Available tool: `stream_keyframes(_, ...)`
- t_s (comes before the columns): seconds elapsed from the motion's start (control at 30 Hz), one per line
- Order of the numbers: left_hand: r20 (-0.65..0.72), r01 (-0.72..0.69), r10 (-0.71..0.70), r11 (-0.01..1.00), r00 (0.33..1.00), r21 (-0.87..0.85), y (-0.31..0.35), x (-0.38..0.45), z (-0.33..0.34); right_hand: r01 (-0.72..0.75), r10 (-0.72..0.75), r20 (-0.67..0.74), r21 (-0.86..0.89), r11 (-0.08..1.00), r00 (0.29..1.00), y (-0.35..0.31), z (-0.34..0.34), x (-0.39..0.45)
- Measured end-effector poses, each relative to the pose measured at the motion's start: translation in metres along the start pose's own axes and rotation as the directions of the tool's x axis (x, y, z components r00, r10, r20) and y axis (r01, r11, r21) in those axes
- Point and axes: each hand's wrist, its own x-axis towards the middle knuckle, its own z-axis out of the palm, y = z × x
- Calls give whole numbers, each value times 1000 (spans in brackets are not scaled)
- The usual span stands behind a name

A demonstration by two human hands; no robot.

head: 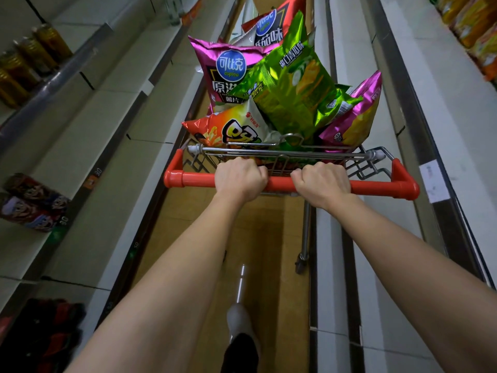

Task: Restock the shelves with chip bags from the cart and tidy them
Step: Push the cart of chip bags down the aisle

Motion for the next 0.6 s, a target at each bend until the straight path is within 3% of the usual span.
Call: stream_keyframes(0.6,-4,-40,40,999,999,-3,16,213,1,-28,28,-3,4,1000,1000,81,-2,194)
